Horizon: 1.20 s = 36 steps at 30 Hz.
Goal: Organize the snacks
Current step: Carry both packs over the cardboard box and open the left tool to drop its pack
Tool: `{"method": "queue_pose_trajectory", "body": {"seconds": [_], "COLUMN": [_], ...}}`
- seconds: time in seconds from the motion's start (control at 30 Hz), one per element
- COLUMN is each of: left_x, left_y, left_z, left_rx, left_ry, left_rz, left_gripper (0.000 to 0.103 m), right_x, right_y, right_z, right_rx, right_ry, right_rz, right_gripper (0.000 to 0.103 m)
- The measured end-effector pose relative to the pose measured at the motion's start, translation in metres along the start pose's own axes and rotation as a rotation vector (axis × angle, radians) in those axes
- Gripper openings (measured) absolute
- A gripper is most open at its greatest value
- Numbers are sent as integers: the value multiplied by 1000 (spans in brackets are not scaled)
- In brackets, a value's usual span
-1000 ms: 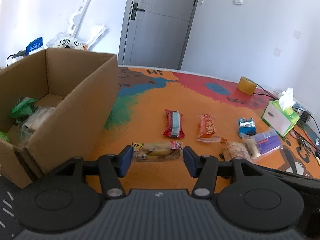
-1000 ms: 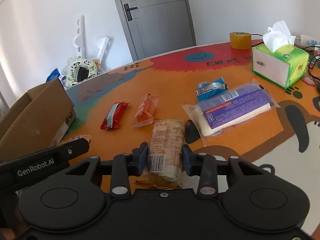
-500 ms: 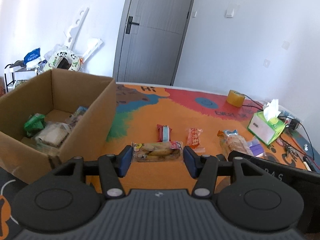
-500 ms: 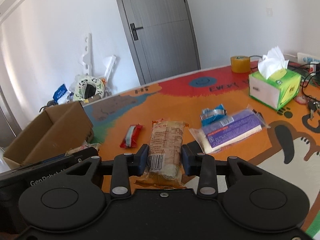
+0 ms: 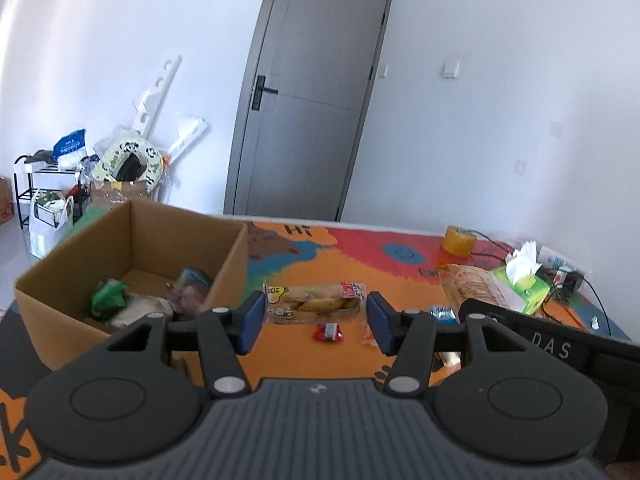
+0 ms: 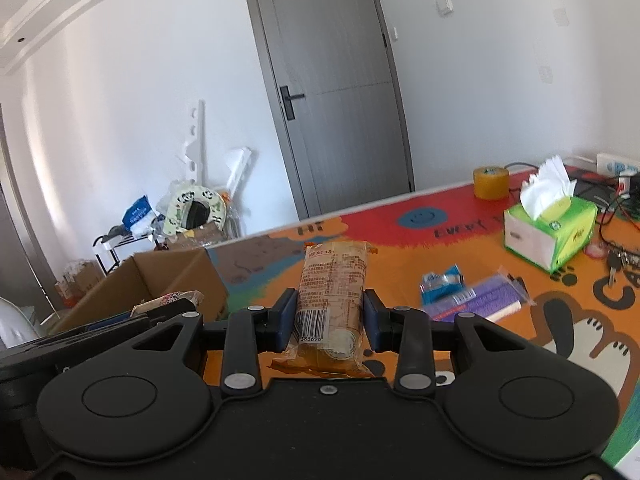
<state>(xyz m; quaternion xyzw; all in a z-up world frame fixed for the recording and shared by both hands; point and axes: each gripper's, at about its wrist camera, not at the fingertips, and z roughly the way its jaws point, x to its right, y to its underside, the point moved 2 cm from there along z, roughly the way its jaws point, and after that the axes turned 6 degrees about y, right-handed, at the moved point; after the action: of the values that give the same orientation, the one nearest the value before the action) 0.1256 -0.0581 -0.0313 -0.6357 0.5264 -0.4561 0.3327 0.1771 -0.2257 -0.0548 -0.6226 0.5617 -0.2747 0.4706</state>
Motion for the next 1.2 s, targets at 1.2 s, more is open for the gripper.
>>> {"method": "queue_pose_trajectory", "body": {"seconds": [1.2], "left_x": [-116], "left_y": [-34], "left_z": [-28], "left_rx": [68], "left_ry": [-162], "left_rz": [-127], "left_gripper": [54], "right_x": [-99], "right_y": [-17], "right_z": [26], "right_rx": [37], "right_ry": [-172], "right_rz": [-67], "right_gripper": [36]}}
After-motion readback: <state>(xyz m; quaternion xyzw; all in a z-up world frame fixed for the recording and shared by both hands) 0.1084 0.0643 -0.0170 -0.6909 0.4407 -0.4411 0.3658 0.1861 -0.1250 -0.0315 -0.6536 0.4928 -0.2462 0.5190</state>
